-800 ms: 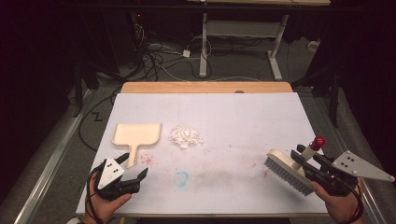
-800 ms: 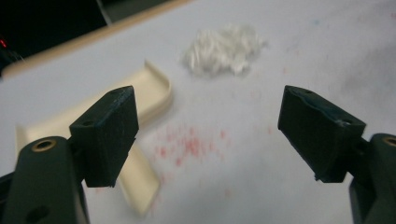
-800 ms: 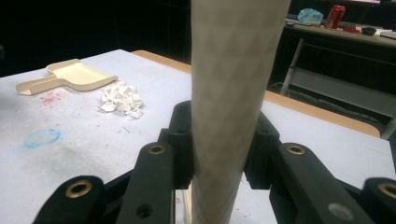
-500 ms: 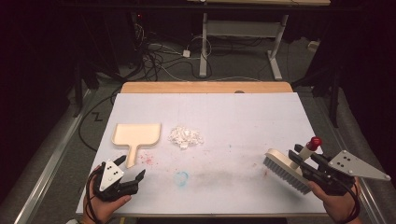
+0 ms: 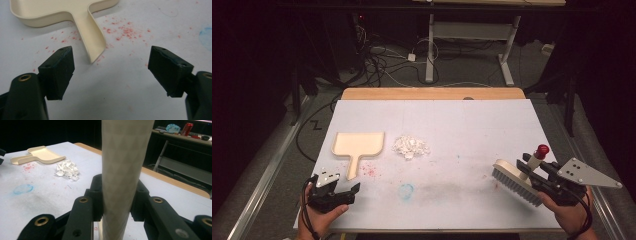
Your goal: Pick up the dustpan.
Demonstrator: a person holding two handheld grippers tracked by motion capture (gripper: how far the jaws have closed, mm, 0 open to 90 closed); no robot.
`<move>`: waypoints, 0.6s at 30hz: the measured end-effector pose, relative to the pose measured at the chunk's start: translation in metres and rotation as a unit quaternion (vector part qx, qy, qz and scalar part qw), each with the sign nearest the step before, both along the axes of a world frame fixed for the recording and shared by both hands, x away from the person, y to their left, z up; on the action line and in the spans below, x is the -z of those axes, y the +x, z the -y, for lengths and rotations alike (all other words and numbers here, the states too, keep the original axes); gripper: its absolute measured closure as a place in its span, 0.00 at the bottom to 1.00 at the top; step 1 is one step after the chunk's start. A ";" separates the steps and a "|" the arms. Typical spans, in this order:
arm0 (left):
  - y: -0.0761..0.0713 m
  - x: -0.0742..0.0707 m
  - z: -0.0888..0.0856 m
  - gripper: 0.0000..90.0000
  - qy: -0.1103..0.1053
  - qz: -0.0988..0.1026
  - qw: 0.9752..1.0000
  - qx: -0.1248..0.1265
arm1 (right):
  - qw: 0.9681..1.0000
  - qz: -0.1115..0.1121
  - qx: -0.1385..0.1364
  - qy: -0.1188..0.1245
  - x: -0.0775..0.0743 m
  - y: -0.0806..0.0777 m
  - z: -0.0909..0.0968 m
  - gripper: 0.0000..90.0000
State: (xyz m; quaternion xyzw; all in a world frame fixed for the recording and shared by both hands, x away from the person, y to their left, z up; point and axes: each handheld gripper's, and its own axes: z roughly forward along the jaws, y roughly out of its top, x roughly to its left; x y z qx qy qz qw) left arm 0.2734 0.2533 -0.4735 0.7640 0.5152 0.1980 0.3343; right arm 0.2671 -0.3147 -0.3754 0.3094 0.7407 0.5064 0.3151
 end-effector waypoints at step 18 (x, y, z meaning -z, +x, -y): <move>0.102 0.002 0.013 0.44 0.026 -0.119 0.988 -0.099 | 1.000 -0.022 -0.017 0.001 0.007 0.008 -0.001 0.78</move>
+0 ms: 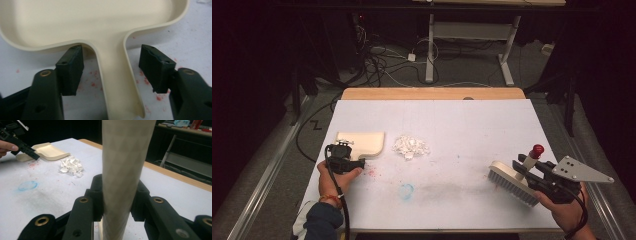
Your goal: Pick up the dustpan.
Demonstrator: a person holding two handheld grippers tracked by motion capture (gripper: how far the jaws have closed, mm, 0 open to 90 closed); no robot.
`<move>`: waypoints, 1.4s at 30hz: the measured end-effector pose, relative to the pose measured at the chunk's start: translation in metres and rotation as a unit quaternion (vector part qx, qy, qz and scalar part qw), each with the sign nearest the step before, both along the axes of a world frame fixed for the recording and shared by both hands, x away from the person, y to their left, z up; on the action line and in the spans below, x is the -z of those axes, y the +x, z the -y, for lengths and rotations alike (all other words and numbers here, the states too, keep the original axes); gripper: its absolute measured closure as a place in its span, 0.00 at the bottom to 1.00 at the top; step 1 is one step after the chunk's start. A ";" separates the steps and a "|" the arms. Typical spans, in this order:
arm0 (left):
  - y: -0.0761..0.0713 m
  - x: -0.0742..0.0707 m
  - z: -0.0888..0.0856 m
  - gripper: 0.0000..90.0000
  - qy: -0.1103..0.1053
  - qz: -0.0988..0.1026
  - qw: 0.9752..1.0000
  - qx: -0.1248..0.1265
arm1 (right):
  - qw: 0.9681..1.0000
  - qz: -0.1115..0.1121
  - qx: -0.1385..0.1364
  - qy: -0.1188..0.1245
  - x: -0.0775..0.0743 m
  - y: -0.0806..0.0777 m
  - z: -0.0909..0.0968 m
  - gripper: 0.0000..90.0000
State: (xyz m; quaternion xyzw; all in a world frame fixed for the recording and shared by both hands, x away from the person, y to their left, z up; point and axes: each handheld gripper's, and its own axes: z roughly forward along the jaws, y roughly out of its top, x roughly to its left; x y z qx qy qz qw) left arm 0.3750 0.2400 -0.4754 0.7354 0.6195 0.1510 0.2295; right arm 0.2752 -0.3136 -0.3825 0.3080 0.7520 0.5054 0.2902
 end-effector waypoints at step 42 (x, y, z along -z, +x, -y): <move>-0.091 -0.041 0.020 0.71 0.023 0.024 0.983 0.179 | 1.000 0.003 -0.002 -0.011 0.002 0.008 -0.007 0.78</move>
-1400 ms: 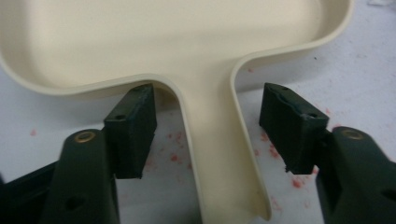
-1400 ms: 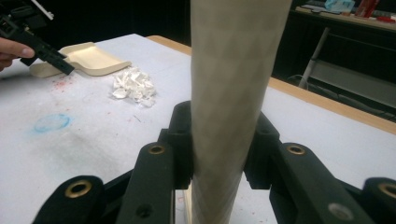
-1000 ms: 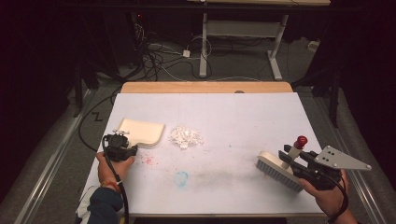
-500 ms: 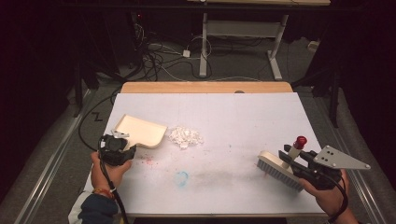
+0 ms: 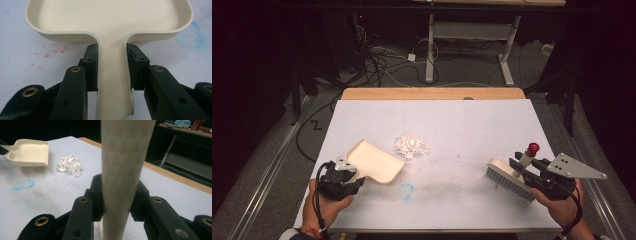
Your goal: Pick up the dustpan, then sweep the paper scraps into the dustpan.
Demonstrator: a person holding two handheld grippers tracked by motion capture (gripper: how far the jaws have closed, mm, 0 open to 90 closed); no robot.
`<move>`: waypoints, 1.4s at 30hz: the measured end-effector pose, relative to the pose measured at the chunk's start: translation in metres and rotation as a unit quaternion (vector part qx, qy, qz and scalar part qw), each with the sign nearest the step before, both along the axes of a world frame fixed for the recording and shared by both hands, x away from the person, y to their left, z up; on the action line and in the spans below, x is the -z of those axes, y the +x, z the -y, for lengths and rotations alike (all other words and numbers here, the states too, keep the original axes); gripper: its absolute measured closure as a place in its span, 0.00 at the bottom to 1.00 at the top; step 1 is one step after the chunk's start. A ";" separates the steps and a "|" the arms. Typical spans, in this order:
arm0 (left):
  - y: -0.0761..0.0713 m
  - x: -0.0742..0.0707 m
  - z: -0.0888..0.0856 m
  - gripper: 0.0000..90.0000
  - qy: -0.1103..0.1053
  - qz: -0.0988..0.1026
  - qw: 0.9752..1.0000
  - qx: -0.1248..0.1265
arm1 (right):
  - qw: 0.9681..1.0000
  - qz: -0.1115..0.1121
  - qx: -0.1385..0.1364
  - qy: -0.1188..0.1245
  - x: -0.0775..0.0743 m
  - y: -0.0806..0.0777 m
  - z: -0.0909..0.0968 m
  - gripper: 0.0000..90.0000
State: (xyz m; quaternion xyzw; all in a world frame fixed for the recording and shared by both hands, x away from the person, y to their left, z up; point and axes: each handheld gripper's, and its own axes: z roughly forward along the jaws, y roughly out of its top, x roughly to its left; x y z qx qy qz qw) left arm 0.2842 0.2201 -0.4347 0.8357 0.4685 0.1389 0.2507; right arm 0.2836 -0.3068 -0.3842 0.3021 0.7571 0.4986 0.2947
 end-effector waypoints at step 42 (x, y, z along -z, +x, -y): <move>0.018 0.018 0.008 0.70 0.003 -0.042 0.999 0.030 | 0.999 0.048 0.017 -0.002 -0.014 0.081 -0.058 0.78</move>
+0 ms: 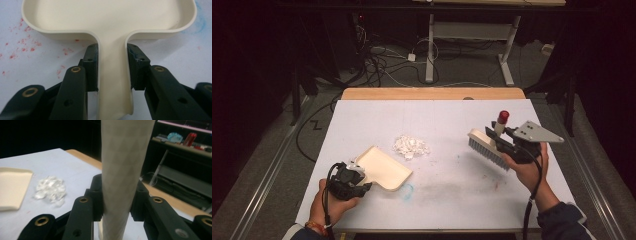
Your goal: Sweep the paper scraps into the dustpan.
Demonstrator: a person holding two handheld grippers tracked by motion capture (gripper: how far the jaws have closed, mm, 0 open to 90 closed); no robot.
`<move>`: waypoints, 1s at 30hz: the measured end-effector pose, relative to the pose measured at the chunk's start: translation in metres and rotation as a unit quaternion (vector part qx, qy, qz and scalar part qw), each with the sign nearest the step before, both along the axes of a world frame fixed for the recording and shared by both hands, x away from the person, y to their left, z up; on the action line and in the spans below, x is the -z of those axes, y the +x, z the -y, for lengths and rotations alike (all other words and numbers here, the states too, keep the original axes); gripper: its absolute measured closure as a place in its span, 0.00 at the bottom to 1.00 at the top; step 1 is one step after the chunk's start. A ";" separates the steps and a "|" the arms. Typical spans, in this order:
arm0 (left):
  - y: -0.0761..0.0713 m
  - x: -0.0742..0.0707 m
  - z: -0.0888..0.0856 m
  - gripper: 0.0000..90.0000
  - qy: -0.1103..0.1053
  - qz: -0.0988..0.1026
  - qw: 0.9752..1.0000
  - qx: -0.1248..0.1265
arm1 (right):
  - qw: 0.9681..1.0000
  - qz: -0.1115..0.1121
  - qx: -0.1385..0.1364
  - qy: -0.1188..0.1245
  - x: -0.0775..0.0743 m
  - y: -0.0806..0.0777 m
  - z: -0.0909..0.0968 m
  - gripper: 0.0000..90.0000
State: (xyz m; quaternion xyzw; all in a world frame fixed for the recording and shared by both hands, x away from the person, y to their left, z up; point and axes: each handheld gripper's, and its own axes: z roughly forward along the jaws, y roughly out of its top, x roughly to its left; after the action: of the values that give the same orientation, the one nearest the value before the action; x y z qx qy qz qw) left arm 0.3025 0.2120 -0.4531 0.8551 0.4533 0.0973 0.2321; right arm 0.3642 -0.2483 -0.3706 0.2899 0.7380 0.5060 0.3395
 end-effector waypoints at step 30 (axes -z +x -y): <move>0.018 0.002 0.004 0.70 0.005 -0.016 1.000 0.020 | 0.999 -0.025 0.021 0.032 0.020 0.111 -0.172 0.78</move>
State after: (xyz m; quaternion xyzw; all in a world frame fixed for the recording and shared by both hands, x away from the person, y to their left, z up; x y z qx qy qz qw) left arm 0.3201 0.2078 -0.4547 0.8667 0.4390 0.0813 0.2224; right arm 0.4750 -0.0765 -0.3904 0.3286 0.7234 0.5145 0.3224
